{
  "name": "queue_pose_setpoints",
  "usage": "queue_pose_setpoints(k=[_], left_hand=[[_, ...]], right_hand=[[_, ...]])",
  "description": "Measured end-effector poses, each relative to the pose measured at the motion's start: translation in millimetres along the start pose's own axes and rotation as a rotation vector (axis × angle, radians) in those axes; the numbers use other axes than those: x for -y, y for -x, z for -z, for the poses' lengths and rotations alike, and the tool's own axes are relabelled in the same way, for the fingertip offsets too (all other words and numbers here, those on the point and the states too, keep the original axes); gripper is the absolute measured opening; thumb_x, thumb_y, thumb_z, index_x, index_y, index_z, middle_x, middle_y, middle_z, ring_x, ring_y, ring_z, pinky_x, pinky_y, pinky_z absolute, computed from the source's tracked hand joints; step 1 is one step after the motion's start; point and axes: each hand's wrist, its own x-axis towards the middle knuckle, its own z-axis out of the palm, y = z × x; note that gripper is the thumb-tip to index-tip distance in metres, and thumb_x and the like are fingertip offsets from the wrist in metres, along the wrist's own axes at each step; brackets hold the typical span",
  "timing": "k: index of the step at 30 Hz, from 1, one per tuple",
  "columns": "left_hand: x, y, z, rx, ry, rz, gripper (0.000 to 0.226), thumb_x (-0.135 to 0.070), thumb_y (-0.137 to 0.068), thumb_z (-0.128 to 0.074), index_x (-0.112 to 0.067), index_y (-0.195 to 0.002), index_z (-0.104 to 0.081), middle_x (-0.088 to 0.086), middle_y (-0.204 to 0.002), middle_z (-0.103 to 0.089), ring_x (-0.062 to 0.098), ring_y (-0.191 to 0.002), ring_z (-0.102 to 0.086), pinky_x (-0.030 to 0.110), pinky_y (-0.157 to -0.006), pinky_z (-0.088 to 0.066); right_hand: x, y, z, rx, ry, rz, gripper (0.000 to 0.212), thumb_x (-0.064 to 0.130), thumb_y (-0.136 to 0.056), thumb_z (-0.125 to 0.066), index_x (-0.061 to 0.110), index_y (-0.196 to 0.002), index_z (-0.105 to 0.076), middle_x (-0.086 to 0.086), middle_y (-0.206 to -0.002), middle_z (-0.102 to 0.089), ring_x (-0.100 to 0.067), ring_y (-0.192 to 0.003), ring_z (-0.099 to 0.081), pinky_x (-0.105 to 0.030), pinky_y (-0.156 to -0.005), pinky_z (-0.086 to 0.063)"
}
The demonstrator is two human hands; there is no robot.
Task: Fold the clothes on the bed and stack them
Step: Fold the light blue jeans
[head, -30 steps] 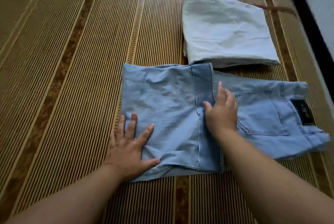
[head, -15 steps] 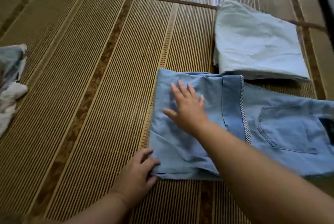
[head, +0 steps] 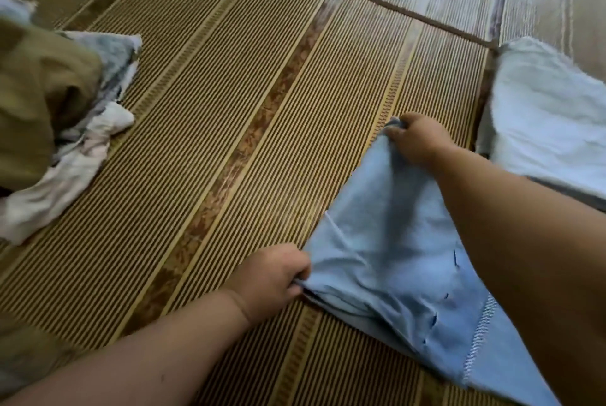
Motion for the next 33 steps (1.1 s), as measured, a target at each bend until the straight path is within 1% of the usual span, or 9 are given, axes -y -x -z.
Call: queue_pose_setpoints(k=[7, 11, 15, 19, 21, 26, 29, 31, 33], left_hand=[[47.1, 24.2, 28.0, 0.118, -0.04, -0.02, 0.013, -0.023, -0.076, -0.074, -0.014, -0.083, -0.067, 0.001, -0.087, -0.062, 0.014, -0.084, -0.057, 0.024, -0.074, -0.044], [58.0, 28.1, 33.3, 0.213, -0.187, -0.083, 0.011, -0.029, -0.088, -0.06, -0.022, -0.095, -0.065, -0.005, -0.101, -0.059, 0.012, -0.095, -0.051, 0.023, -0.077, -0.039], [48.4, 23.4, 36.4, 0.039, -0.041, 0.089, 0.032, -0.039, -0.081, -0.047, -0.041, -0.112, -0.054, -0.019, -0.121, -0.044, 0.001, -0.114, -0.036, 0.023, -0.098, -0.037], [24.7, -7.8, 15.9, 0.133, -0.261, 0.062, 0.089, -0.069, -0.077, -0.048, -0.04, -0.15, -0.005, -0.018, -0.156, 0.016, 0.01, -0.144, 0.013, 0.038, -0.114, 0.003], [24.8, -18.0, 4.2, 0.331, -0.432, 0.106, 0.117, -0.081, -0.067, -0.052, -0.038, -0.144, 0.025, -0.01, -0.144, 0.044, 0.02, -0.137, 0.037, 0.044, -0.108, 0.017], [37.5, -22.3, -2.3, 0.529, -0.571, 0.181, 0.137, -0.084, -0.053, -0.061, -0.041, -0.122, 0.049, -0.005, -0.134, 0.058, 0.03, -0.128, 0.047, 0.058, -0.103, 0.021], [25.0, -31.9, 3.5, 0.544, -0.384, 0.265, 0.134, -0.087, -0.05, -0.057, -0.04, -0.141, 0.029, -0.007, -0.147, 0.044, 0.029, -0.135, 0.041, 0.058, -0.108, 0.017], [7.4, -44.3, 6.8, 0.268, -0.129, 0.342, 0.117, -0.079, -0.058, -0.062, -0.035, -0.148, -0.002, -0.003, -0.156, 0.013, 0.026, -0.145, 0.01, 0.049, -0.117, -0.002], [-5.6, -61.3, 8.3, -0.061, 0.085, 0.479, 0.103, -0.062, -0.067, -0.071, -0.024, -0.146, -0.018, 0.008, -0.149, -0.015, 0.026, -0.138, -0.021, 0.037, -0.115, -0.02]], right_hand=[[26.1, -17.6, -21.5, -0.089, -0.056, -0.05, 0.033, 0.03, -0.099, -0.048, 0.01, -0.123, -0.058, -0.015, -0.128, -0.058, -0.033, -0.119, -0.052, -0.036, -0.097, -0.039], [29.1, -14.4, -48.3, -0.236, -0.136, -0.208, 0.029, 0.039, -0.097, -0.045, 0.027, -0.121, -0.057, -0.006, -0.13, -0.057, -0.03, -0.124, -0.047, -0.056, -0.111, -0.023], [35.2, 36.0, -90.0, -0.374, -0.003, 0.099, 0.058, 0.051, -0.093, -0.044, 0.037, -0.147, -0.028, 0.0, -0.154, -0.028, -0.021, -0.144, -0.014, -0.067, -0.107, 0.004], [-8.3, 109.8, -137.6, -0.094, 0.216, 0.229, 0.078, 0.076, -0.079, -0.021, 0.047, -0.148, 0.0, 0.008, -0.161, 0.005, -0.017, -0.146, 0.012, -0.067, -0.108, 0.0], [-54.8, 128.6, -142.0, -0.009, 0.386, 0.127, 0.089, 0.088, -0.068, -0.011, 0.05, -0.145, 0.01, 0.012, -0.159, 0.017, -0.018, -0.145, 0.019, -0.065, -0.109, -0.007], [-97.6, 137.5, -117.9, 0.006, 0.411, -0.005, 0.092, 0.087, -0.069, -0.02, 0.047, -0.149, -0.001, 0.01, -0.16, 0.014, -0.017, -0.147, 0.013, -0.056, -0.111, -0.019], [-81.6, 147.1, -109.2, -0.262, 0.092, 0.06, 0.079, 0.067, -0.083, -0.039, 0.026, -0.149, -0.03, -0.007, -0.16, -0.015, -0.026, -0.147, -0.012, -0.056, -0.113, -0.022], [-76.4, 155.8, -106.3, -0.576, 0.004, 0.049, 0.076, 0.056, -0.082, -0.043, 0.015, -0.146, -0.038, -0.016, -0.155, -0.028, -0.032, -0.143, -0.022, -0.055, -0.109, -0.021], [-77.9, 159.0, -106.9, -0.618, -0.065, -0.133, 0.084, 0.059, -0.081, -0.041, 0.017, -0.151, -0.02, -0.016, -0.158, -0.017, -0.03, -0.146, -0.012, -0.051, -0.112, -0.014]])
